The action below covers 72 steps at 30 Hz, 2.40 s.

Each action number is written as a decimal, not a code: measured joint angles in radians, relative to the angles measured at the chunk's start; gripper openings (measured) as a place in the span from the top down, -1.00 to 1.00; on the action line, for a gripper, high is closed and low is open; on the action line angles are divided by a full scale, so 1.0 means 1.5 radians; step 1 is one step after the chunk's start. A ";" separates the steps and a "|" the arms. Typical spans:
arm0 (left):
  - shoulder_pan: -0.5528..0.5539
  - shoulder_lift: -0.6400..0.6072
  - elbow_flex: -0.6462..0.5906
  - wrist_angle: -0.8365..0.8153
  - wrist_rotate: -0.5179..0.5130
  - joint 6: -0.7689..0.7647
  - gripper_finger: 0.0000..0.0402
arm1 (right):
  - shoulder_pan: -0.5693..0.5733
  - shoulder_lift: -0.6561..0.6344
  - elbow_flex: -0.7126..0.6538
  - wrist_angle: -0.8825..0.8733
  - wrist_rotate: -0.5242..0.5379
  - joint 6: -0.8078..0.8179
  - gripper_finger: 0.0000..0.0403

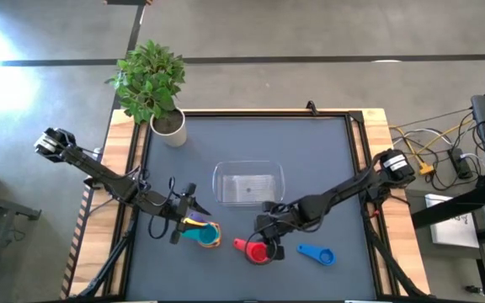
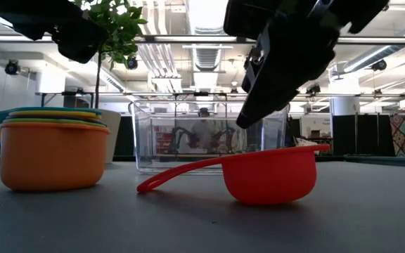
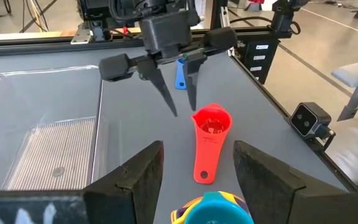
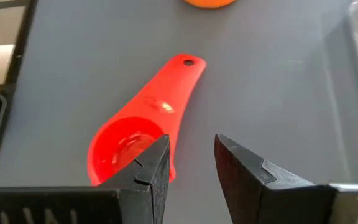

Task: Nest measuring cups in basket
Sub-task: Stack the red measuring cup on top of the light blue measuring cup

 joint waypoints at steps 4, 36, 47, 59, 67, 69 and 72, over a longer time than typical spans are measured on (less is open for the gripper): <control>0.000 0.000 0.000 0.000 0.000 0.000 0.12 | 0.009 0.004 -0.001 0.002 -0.004 0.000 0.43; 0.000 0.000 0.000 -0.003 -0.005 -0.025 0.12 | 0.013 0.089 0.056 -0.053 -0.011 -0.004 0.92; -0.003 -0.055 0.035 -0.057 -0.005 -0.018 0.12 | -0.002 0.075 0.192 -0.082 0.025 -0.114 0.95; -0.007 -0.199 0.008 -0.058 -0.034 0.051 0.12 | -0.071 0.094 0.280 0.032 0.025 -0.185 0.95; -0.009 -0.298 -0.049 -0.058 -0.048 0.063 0.12 | -0.099 0.126 0.271 0.100 0.021 -0.184 0.96; -0.009 -0.324 -0.061 -0.051 -0.051 0.066 0.12 | -0.105 0.147 0.271 0.118 -0.004 -0.178 0.96; -0.009 -0.357 -0.078 -0.036 -0.052 0.068 0.12 | -0.111 0.183 0.286 0.118 -0.028 -0.170 0.96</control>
